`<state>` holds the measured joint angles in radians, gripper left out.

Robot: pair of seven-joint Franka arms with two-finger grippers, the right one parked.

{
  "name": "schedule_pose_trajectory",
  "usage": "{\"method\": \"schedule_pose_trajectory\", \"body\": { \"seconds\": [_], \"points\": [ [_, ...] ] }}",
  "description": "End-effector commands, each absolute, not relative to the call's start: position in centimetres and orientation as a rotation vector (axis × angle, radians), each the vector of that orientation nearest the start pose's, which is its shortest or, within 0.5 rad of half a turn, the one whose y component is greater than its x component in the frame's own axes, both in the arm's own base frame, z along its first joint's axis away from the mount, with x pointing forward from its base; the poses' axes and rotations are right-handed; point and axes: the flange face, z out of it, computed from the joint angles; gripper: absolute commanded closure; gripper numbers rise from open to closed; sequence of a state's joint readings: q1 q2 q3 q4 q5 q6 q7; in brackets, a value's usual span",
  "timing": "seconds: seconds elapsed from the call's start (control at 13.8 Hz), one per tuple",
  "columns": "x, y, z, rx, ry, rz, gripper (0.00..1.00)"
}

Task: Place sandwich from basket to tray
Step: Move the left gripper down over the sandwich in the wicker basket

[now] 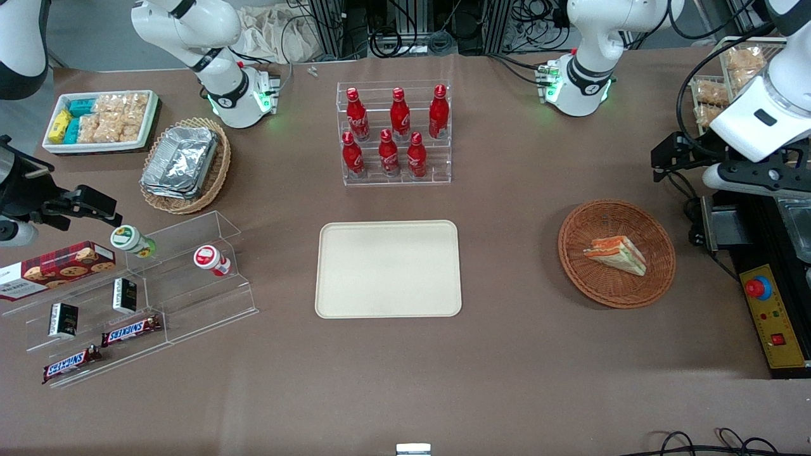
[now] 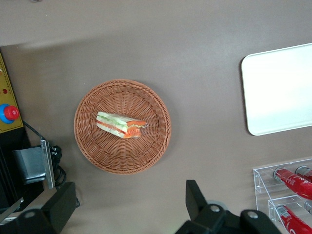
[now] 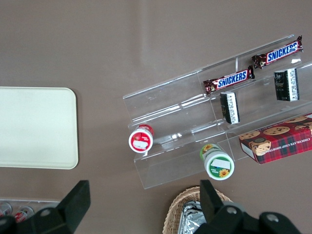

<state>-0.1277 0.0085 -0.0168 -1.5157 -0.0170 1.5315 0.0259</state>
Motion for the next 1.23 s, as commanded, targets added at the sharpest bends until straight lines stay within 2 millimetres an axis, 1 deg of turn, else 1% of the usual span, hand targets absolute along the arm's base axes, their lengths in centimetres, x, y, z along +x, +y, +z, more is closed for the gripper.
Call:
{"method": "schedule_pose_trajectory", "body": {
  "seconds": [0.0, 0.14, 0.22, 0.29, 0.36, 0.43, 0.58, 0.65, 0.72, 0.8, 0.87, 0.94, 1.01, 1.08, 1.16],
  "points": [
    [54.1, -8.0, 64.4, -3.143, 0.242, 0.008, 0.00],
    [54.6, -7.5, 63.5, -3.135, 0.229, 0.034, 0.00],
    [54.9, -7.3, 62.7, -3.129, 0.195, 0.057, 0.00],
    [55.3, -6.8, 61.9, -3.128, 0.073, 0.085, 0.00],
    [55.7, -5.3, 60.9, -3.122, -0.045, 0.110, 0.00],
    [56.4, -4.6, 59.4, -3.115, -0.105, 0.155, 0.00],
    [57.4, -1.5, 56.1, -3.101, -0.343, 0.232, 0.00],
    [58.3, -0.9, 54.1, -3.087, -0.420, 0.272, 0.00],
    [58.9, -0.6, 52.7, -3.073, -0.478, 0.288, 0.00],
    [59.3, 0.2, 51.3, -3.050, -0.564, 0.311, 0.00],
    [59.6, 2.0, 49.3, -3.020, -0.673, 0.345, 0.00],
    [59.3, 2.5, 47.2, -2.989, -0.744, 0.383, 0.00],
    [59.0, 2.5, 44.9, -2.947, -0.853, 0.393, 0.00],
    [59.1, 2.5, 42.3, -2.883, -1.017, 0.383, 0.00],
    [59.7, 2.2, 39.9, -2.809, -1.194, 0.398, 0.00]
  ]
}}
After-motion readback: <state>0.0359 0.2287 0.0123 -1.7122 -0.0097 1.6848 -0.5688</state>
